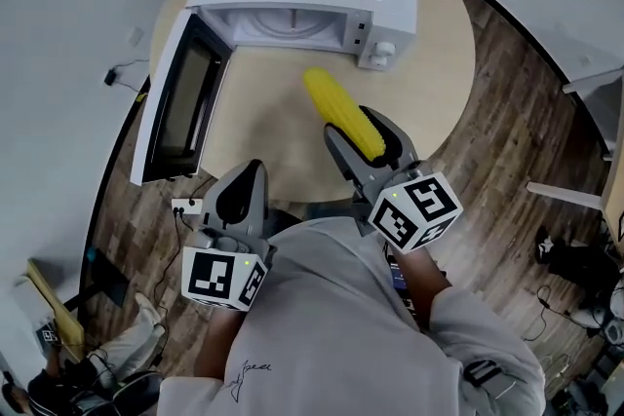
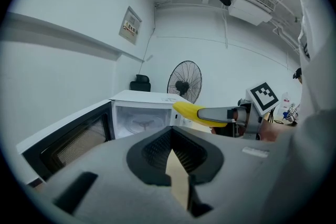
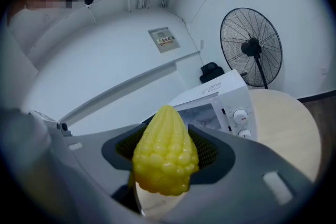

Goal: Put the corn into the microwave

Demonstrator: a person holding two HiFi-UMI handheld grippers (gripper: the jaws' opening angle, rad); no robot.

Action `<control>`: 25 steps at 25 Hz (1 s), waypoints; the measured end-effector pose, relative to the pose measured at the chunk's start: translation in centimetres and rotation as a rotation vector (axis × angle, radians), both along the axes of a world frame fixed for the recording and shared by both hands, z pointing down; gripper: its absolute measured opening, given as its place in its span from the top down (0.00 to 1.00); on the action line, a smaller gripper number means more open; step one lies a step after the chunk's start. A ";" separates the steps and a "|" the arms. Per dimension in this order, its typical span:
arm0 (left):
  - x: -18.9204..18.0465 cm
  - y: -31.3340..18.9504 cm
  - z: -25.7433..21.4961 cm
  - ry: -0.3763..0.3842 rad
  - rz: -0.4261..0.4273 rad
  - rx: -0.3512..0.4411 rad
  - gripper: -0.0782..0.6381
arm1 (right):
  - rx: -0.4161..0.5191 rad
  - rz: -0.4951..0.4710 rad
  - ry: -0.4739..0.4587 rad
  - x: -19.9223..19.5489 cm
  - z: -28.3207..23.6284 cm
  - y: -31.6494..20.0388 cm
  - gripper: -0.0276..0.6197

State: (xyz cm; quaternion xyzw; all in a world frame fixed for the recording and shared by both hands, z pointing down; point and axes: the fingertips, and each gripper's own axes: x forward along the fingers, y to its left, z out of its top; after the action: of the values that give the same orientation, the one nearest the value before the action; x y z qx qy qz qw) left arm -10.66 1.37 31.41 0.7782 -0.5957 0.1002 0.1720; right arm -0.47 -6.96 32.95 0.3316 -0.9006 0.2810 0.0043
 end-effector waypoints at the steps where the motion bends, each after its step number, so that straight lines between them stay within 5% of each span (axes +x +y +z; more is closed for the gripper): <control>1: 0.0 -0.2 0.1 -0.002 0.002 -0.006 0.90 | 0.000 -0.001 -0.002 -0.1 0.2 -0.2 0.56; 25: -1.8 -3.3 1.4 0.050 0.077 -0.017 0.90 | 0.021 0.074 0.063 -3.4 2.6 -4.1 0.56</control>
State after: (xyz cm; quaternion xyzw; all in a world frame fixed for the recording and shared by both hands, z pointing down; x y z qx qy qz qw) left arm -12.50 -1.89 32.79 0.8014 -0.5598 0.0921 0.1894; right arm -3.83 -11.09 35.53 0.3734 -0.8901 0.2607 0.0188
